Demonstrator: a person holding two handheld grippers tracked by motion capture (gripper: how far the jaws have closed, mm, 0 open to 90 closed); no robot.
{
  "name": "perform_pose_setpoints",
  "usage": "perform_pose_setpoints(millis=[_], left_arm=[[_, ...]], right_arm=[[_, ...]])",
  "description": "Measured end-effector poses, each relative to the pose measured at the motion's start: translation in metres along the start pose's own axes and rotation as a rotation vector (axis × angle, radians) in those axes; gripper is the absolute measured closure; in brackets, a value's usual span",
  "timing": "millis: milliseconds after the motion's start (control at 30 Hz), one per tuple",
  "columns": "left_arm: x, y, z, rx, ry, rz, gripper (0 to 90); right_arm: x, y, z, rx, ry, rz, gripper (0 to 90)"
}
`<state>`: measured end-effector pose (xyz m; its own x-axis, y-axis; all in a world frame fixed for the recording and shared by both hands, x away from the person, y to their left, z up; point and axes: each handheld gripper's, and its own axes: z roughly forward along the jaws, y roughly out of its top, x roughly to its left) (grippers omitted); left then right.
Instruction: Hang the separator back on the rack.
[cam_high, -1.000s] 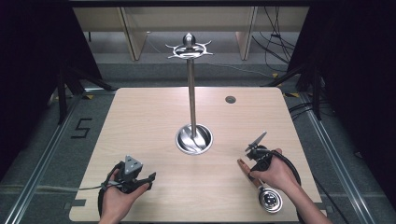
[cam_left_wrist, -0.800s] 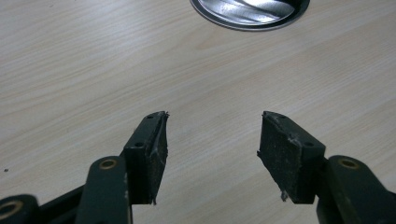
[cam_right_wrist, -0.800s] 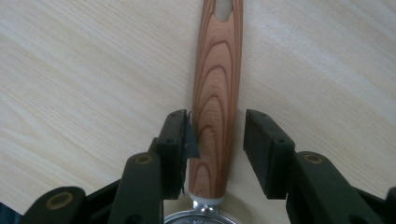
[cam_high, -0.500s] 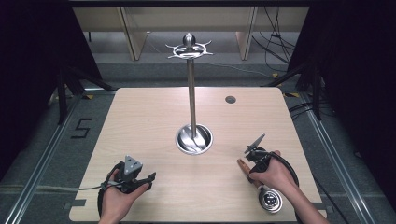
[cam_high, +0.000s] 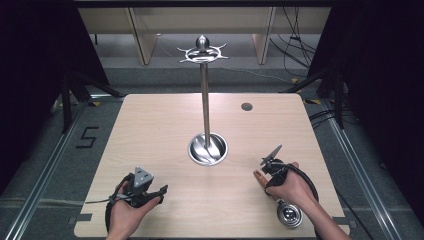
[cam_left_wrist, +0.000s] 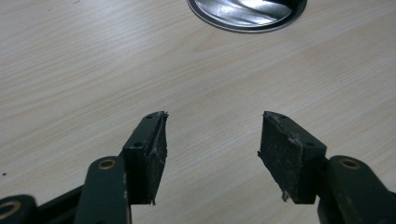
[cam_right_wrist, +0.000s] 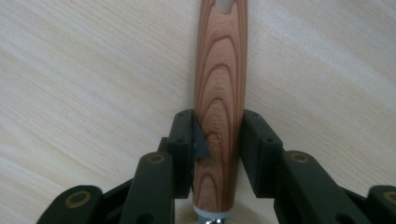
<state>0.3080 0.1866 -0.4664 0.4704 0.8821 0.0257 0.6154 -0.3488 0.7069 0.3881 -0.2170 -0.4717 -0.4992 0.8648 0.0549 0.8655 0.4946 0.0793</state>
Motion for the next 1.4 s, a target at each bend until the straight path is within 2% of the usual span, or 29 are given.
perform_pose_setpoints(millis=[33,67,133,200,233,267,333,367,433,467,500,533,567,600,633,667,700,733,900,967,1000,1033,1100,1133,1167,1233,1300,1333,1400], left_arm=[[0.000,0.000,0.000,-0.003,-0.004,-0.001,40.5],[0.000,0.000,0.001,-0.005,-0.006,-0.004,40.5],[-0.001,-0.001,0.002,-0.020,0.001,-0.025,40.5],[0.000,-0.001,0.002,-0.021,-0.002,-0.024,40.5],[0.000,-0.001,0.001,-0.020,-0.003,-0.023,40.5],[0.000,-0.001,0.002,-0.026,0.000,-0.030,40.5],[0.000,-0.001,0.002,-0.026,0.003,-0.034,40.5],[0.001,-0.001,0.001,-0.025,0.007,-0.030,40.5],[0.001,-0.001,0.000,-0.031,-0.005,-0.029,40.5],[0.002,-0.001,-0.002,-0.014,-0.007,-0.005,40.6],[0.002,-0.001,-0.003,-0.015,-0.005,-0.012,40.7],[0.001,-0.001,-0.001,-0.026,-0.005,-0.022,40.7],[0.000,-0.001,0.000,-0.040,-0.003,-0.039,40.6],[0.000,-0.001,-0.001,-0.043,-0.008,-0.039,40.6],[0.001,-0.001,-0.001,-0.033,-0.012,-0.026,40.7],[0.000,-0.001,0.000,-0.044,-0.006,-0.043,40.7],[0.000,-0.001,-0.001,-0.047,-0.013,-0.037,40.7],[0.001,-0.001,-0.002,-0.038,-0.009,-0.013,40.8],[0.000,0.000,-0.004,-0.098,-0.016,-0.050,42.7],[0.000,0.001,-0.006,-0.125,-0.046,-0.054,43.1],[-0.003,0.002,-0.006,-0.171,-0.062,-0.084,43.2],[-0.002,0.004,-0.008,-0.184,-0.076,-0.070,43.3],[-0.006,0.007,-0.010,-0.235,-0.110,-0.087,43.6],[-0.007,0.009,-0.012,-0.251,-0.123,-0.075,43.5],[-0.009,0.011,-0.012,-0.268,-0.135,-0.067,43.3],[-0.013,0.016,-0.014,-0.303,-0.171,-0.052,43.1],[-0.019,0.021,-0.017,-0.328,-0.198,-0.037,42.3],[-0.022,0.026,-0.019,-0.347,-0.216,-0.010,42.2],[-0.028,0.033,-0.022,-0.366,-0.239,0.010,42.3]], right_arm=[[0.000,0.000,0.001,-0.007,-0.015,-0.015,68.5],[-0.002,0.000,0.002,-0.019,-0.017,-0.059,68.5],[0.001,-0.001,0.002,-0.013,-0.024,-0.033,68.7],[0.002,-0.001,-0.002,-0.046,-0.018,-0.014,68.8],[0.001,-0.001,-0.004,-0.054,-0.020,-0.037,68.8],[0.003,-0.002,-0.007,-0.062,-0.008,-0.002,68.8],[0.003,-0.002,-0.010,-0.078,-0.014,-0.017,68.9],[0.004,-0.004,-0.015,-0.113,0.001,0.000,68.9],[0.003,-0.005,-0.018,-0.123,0.004,-0.015,68.9],[0.004,-0.007,-0.020,-0.133,0.019,0.002,68.9],[0.005,-0.010,-0.026,-0.184,0.027,0.004,68.9],[0.005,-0.010,-0.026,-0.184,0.027,0.004,68.9],[0.001,-0.014,-0.031,-0.267,0.015,-0.038,68.9],[0.001,-0.014,-0.031,-0.267,0.015,-0.038,68.9],[0.003,-0.016,-0.035,-0.279,0.018,-0.015,68.9],[0.004,-0.019,-0.038,-0.299,0.029,0.005,68.9],[0.003,-0.020,-0.041,-0.336,0.024,-0.013,68.9],[0.005,-0.021,-0.042,-0.348,0.019,0.006,68.9],[0.004,-0.026,-0.050,-0.473,0.010,-0.070,68.9],[0.006,-0.027,-0.053,-0.521,-0.004,-0.094,68.9],[0.007,-0.027,-0.055,-0.546,-0.006,-0.100,69.0],[0.007,-0.027,-0.056,-0.570,-0.011,-0.110,69.0],[0.012,-0.028,-0.059,-0.601,0.007,-0.097,69.0],[0.010,-0.028,-0.060,-0.635,-0.010,-0.137,69.0],[0.014,-0.029,-0.061,-0.677,-0.010,-0.137,69.0],[0.017,-0.029,-0.063,-0.686,-0.001,-0.130,69.0],[0.018,-0.029,-0.064,-0.733,-0.014,-0.172,69.0],[0.020,-0.029,-0.065,-0.757,-0.012,-0.189,69.0],[0.026,-0.030,-0.068,-0.779,-0.010,-0.185,69.0]])
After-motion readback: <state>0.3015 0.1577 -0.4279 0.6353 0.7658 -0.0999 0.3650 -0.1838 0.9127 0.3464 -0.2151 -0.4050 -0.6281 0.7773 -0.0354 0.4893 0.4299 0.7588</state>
